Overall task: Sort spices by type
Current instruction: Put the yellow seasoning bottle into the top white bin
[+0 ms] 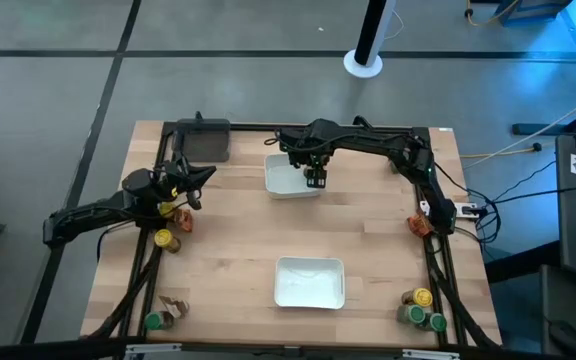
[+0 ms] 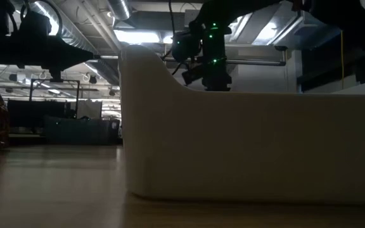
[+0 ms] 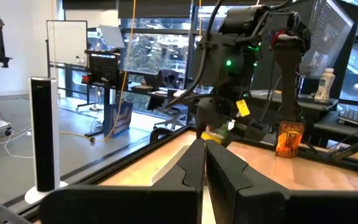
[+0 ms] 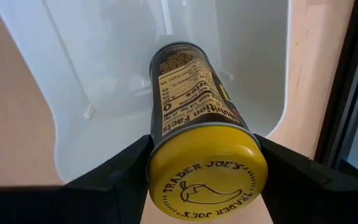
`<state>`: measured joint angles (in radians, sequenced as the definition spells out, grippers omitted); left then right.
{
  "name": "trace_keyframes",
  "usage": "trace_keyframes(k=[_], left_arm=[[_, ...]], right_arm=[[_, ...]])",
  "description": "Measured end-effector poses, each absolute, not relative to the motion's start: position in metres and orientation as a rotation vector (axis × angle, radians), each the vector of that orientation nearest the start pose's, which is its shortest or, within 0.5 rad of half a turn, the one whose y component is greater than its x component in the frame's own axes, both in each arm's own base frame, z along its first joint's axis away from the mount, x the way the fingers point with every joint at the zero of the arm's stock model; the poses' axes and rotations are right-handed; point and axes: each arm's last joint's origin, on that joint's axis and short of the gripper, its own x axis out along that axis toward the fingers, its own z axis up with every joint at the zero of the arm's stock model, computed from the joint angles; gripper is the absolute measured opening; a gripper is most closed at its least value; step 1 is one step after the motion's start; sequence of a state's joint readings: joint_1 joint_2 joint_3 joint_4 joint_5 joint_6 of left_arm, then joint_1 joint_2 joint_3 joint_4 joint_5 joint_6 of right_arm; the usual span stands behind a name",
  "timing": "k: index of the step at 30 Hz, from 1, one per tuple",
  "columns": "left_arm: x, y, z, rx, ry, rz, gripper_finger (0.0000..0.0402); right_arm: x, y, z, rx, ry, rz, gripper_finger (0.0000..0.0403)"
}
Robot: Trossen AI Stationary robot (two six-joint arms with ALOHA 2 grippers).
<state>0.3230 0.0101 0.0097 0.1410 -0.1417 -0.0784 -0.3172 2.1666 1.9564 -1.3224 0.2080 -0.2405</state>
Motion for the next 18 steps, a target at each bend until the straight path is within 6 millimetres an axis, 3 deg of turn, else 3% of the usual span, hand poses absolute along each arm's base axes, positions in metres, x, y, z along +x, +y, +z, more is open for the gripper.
trace_keyframes(k=[7,18], left_arm=[[0.0902,0.0345,0.1796,-0.064,-0.16,0.458,0.0005],[0.0902,0.0345,0.1795,-0.064,-0.159,0.458,0.0005]], right_arm=[[0.4024,-0.1405,0.2335,-0.104,1.564,-0.238,0.0275],[0.401,-0.1399,0.2393,-0.12,1.562,-0.225,0.0275]])
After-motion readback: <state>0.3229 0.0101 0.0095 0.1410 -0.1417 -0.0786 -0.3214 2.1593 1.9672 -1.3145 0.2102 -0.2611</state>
